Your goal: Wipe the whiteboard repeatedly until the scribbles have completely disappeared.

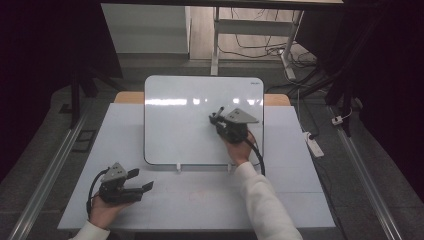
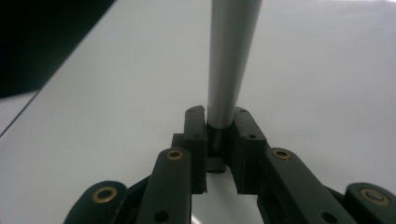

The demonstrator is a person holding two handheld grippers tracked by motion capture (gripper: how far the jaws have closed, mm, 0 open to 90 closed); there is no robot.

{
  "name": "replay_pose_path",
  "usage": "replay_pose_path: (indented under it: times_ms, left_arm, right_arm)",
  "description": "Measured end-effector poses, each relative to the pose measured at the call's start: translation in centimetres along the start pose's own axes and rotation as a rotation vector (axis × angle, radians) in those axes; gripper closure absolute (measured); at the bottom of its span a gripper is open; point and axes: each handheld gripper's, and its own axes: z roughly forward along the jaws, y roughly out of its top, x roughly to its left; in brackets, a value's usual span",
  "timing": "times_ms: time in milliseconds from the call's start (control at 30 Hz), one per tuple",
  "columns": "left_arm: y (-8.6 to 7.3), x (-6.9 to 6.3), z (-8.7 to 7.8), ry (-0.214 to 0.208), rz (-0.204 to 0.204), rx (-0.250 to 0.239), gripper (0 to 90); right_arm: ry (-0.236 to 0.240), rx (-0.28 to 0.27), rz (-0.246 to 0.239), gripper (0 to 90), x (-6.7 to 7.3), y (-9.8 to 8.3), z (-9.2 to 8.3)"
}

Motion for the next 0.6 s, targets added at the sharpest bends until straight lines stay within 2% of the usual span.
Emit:
replay_pose_path:
  times_ms: [33, 100, 167, 267, 300, 333, 367, 433, 467, 500, 533, 600]
  left_arm:
    - [0.0, 0.0, -0.1, 0.001, -0.003, -0.004, 25.1]
    - [0.0, 0.1, 0.0, 0.001, -0.006, -0.005, 25.1]
    - [0.1, 0.2, 0.1, 0.000, -0.004, 0.001, 25.1]
    - [0.1, 0.2, 0.1, 0.000, -0.002, 0.002, 25.1]
    - [0.1, 0.1, 0.1, 0.000, -0.003, 0.001, 25.1]
    - [0.0, 0.1, 0.0, 0.001, -0.003, -0.002, 25.1]
    - [0.0, 0.1, 0.0, 0.002, -0.004, -0.005, 25.0]
    - [0.0, 0.1, -0.1, 0.002, -0.005, -0.005, 25.1]
    - [0.0, 0.2, 0.0, 0.002, -0.005, -0.004, 25.1]
    - [0.0, 0.2, 0.0, 0.001, -0.005, -0.003, 25.1]
    - [0.1, 0.2, 0.1, 0.000, -0.005, 0.000, 25.1]
    - [0.1, 0.2, 0.2, -0.001, -0.003, 0.003, 25.0]
  right_arm:
    - [-0.041, -0.014, 0.031, 78.0, -1.0, 0.2, -0.4]
    - [-0.083, -0.033, 0.059, 78.0, -2.2, 0.4, -1.0]
    - [-0.095, -0.034, 0.054, 78.0, -1.8, 0.3, -1.0]
    - [-0.006, 0.015, -0.018, 78.0, 0.2, 0.0, -0.3]
    - [0.002, 0.025, -0.042, 78.0, 0.5, -0.1, -0.2]
    - [0.011, 0.028, -0.045, 78.0, 0.3, -0.1, -0.3]
    - [0.002, 0.021, -0.024, 78.0, -0.3, -0.1, -0.5]
    - [-0.076, -0.008, 0.035, 78.0, -2.1, 0.1, -1.4]
    - [-0.090, -0.028, 0.075, 78.0, -2.8, 0.1, -1.8]
    - [-0.090, -0.035, 0.092, 78.0, -3.1, 0.1, -2.0]
    - [-0.092, -0.031, 0.080, 78.0, -2.7, 0.0, -2.0]
    - [-0.034, 0.000, 0.031, 78.0, -1.2, -0.5, -1.5]
